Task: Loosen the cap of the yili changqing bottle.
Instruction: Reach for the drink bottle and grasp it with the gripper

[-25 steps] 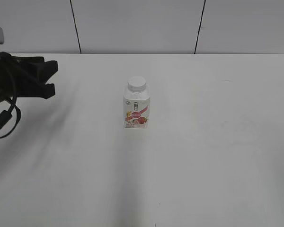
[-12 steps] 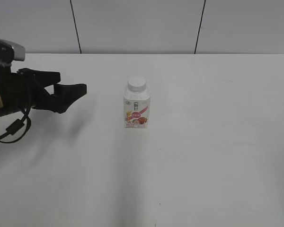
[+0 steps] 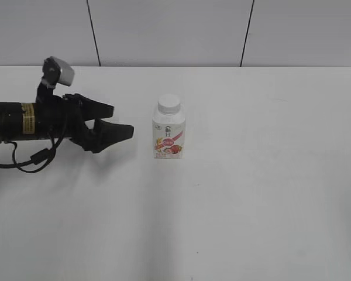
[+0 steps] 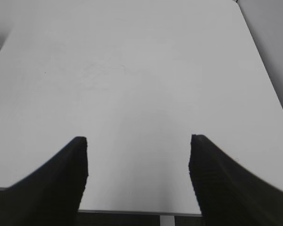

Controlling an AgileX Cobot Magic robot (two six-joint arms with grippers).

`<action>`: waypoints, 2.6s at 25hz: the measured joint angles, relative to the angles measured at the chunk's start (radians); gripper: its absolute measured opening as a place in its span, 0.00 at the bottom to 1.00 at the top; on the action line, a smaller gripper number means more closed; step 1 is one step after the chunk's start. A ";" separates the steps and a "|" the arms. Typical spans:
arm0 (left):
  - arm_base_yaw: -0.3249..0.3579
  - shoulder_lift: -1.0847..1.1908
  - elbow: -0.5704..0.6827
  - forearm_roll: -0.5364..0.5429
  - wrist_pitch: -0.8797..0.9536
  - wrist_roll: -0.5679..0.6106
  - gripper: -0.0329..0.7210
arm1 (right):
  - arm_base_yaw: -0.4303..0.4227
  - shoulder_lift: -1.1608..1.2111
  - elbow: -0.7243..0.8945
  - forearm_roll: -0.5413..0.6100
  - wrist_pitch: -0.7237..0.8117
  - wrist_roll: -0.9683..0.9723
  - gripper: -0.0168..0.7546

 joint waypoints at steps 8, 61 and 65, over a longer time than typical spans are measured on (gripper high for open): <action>-0.064 0.105 -0.122 0.142 -0.067 -0.006 0.83 | 0.000 0.000 0.000 0.000 0.000 0.000 0.71; -0.195 0.360 -0.417 0.158 -0.087 -0.062 0.63 | 0.000 0.000 0.000 0.000 0.000 0.000 0.71; -0.195 0.360 -0.417 0.158 -0.086 -0.062 0.63 | 0.000 0.000 0.000 0.000 0.000 0.000 0.71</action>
